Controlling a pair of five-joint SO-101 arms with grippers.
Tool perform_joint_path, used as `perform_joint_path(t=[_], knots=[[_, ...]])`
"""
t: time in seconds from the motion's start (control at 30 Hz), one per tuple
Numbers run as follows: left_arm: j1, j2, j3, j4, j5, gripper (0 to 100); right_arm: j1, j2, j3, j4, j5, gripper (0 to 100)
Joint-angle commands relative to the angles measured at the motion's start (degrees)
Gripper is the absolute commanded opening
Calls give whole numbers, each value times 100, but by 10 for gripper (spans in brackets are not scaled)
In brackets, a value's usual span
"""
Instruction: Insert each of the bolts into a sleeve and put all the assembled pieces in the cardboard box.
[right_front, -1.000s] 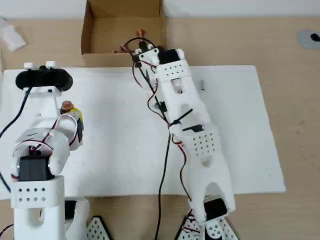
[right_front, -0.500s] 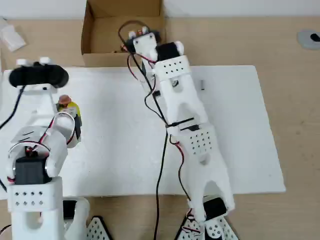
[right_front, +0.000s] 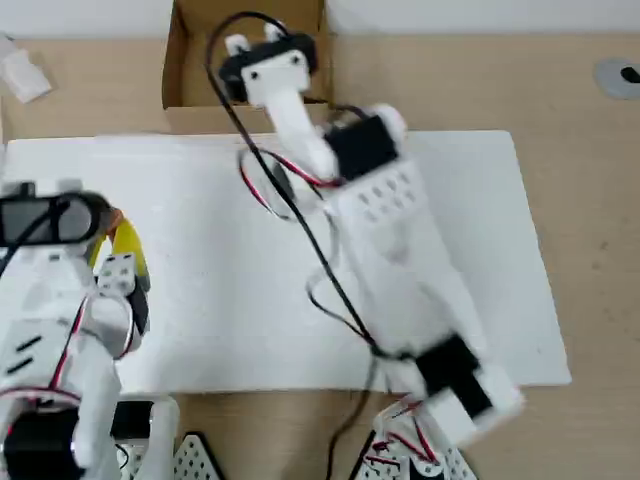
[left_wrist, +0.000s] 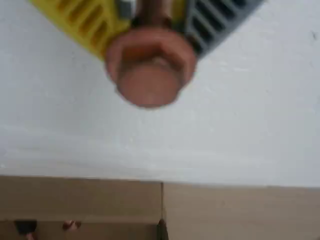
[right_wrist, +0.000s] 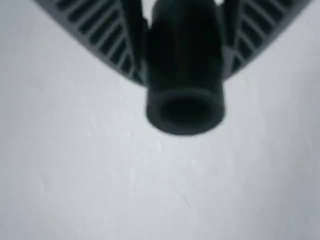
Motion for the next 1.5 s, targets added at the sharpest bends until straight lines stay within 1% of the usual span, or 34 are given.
perform_joint_path(t=[0.0, 0.17, 0.3, 0.37, 0.43, 0.57, 0.7, 0.8, 0.87, 1.0, 1.07, 1.2, 1.3, 1.47], knots=[[26, -259, 35, -26, -44, 7, -31, -1455, 1077, 114, -70, 9], [26, -365, 149, -264, -53, 7, -4, -2695, 2633, -237, -44, 9], [18, -365, 343, -554, -53, 7, -4, -3705, 3908, -923, -26, 9], [35, -365, 396, -554, -26, 7, -4, -4215, 4523, -1310, -9, 9], [53, -365, 466, -545, -18, 7, -4, -4708, 5174, -1785, 167, 9], [62, -365, 492, -598, -9, 7, -4, -5640, 6580, -3367, 299, 9], [62, -365, 501, -1099, 273, 7, -75, -6308, 8057, -5345, 457, 9], [70, -321, 501, -1503, 501, 7, -321, -6624, 8945, -6488, 651, 9], [70, -321, 501, -1767, 615, 7, -549, -6756, 9323, -7051, 659, 9], [141, -312, 501, -2286, 879, 7, -884, -6897, 9727, -7851, 659, 9], [448, -312, 501, -2409, 932, 7, -919, -6976, 9824, -8167, 633, 9], [1310, -312, 457, -2391, 941, 6, -919, -7204, 9982, -8826, 624, 9], [1662, -321, 440, -2418, 941, 6, -919, -7442, 10220, -9046, 624, 9], [1952, -312, 343, -2418, 949, 6, -919, -7916, 10703, -9073, 624, 9]])
